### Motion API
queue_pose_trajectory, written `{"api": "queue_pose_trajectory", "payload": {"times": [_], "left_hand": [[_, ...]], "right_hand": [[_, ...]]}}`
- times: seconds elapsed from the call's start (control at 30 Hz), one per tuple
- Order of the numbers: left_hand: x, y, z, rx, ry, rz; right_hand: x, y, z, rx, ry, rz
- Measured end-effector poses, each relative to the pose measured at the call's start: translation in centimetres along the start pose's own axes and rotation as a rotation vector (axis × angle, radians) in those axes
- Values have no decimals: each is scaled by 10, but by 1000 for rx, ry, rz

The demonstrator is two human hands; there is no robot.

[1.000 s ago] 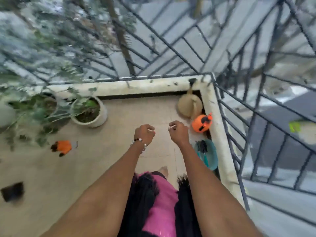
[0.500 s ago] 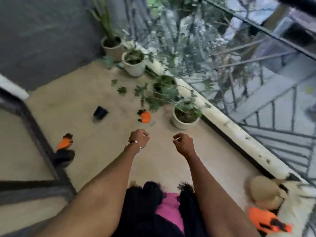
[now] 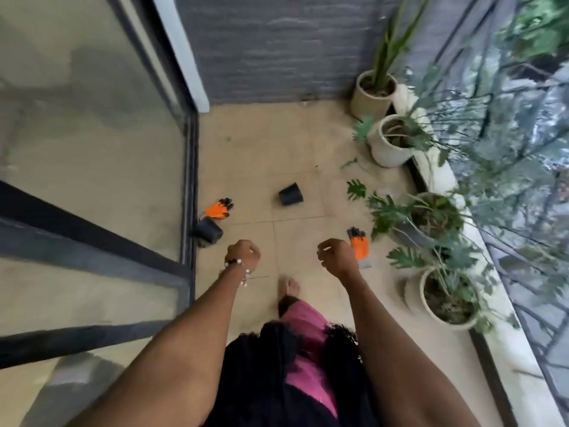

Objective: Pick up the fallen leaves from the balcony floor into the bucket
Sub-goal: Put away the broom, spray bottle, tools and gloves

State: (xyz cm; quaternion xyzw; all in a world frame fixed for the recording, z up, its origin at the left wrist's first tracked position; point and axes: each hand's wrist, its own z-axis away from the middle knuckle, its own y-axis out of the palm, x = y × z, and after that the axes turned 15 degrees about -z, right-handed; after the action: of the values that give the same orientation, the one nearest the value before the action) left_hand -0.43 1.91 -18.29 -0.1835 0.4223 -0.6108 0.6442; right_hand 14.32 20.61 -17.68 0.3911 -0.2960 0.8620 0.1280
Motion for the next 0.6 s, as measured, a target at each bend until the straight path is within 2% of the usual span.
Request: {"api": "queue_pose_trajectory", "payload": {"times": [0.17,0.33,0.43,0.53,0.6], "left_hand": [[11,-34,-65,-6,-80,23],[-6,-80,-133,-65,-125,91],[-29,-105,-171,-64,-106,75],[-52,-130,-205,-73,-81,129],[-63,-144,-235,-36,-59,105]], "right_hand": [[53,29,-78,111,-3,26],[110,44,-152,187,22,44],[145,46,-198,156,12,24],[178,47,-236,108,98,-21],[200,48,-258,101,69,-12]]}}
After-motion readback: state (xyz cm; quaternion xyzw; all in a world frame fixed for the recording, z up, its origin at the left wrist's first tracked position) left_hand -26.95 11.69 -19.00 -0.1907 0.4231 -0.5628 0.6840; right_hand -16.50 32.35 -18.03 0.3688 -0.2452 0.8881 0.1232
